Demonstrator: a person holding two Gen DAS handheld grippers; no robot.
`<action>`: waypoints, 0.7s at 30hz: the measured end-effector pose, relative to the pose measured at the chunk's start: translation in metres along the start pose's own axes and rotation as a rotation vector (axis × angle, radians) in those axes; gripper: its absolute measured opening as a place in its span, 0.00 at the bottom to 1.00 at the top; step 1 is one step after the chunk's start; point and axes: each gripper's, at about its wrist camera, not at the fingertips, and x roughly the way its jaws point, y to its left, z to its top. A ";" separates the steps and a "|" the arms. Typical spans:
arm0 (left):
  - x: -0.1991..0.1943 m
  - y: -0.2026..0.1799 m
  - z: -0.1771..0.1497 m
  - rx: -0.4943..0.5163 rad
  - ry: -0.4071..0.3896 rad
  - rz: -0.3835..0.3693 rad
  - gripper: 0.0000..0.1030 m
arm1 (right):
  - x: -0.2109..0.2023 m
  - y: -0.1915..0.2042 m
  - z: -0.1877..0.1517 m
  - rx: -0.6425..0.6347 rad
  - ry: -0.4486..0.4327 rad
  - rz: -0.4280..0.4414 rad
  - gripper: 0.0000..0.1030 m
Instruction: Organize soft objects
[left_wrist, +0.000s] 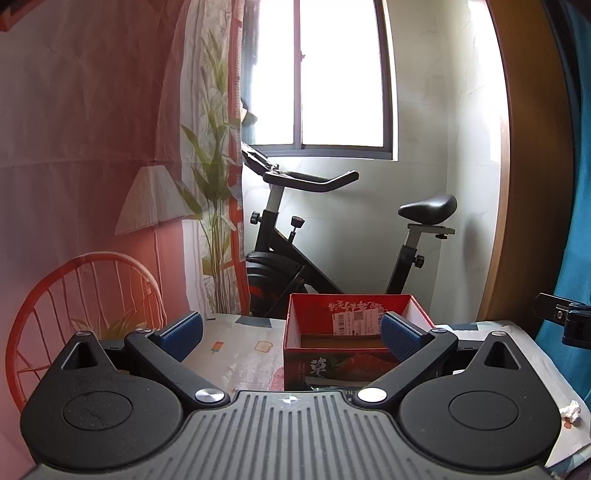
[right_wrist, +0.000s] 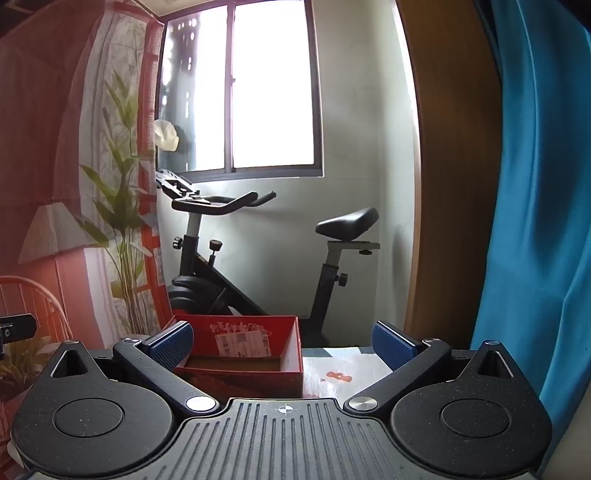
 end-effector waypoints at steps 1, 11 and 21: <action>0.000 0.001 0.000 -0.001 0.001 0.002 1.00 | 0.000 0.000 0.001 0.001 0.000 0.000 1.00; 0.001 0.000 0.000 -0.006 0.008 0.014 1.00 | 0.001 -0.001 -0.004 0.002 0.007 -0.001 1.00; 0.003 -0.002 0.000 -0.008 0.015 0.014 1.00 | 0.001 -0.001 -0.003 0.004 0.010 0.000 1.00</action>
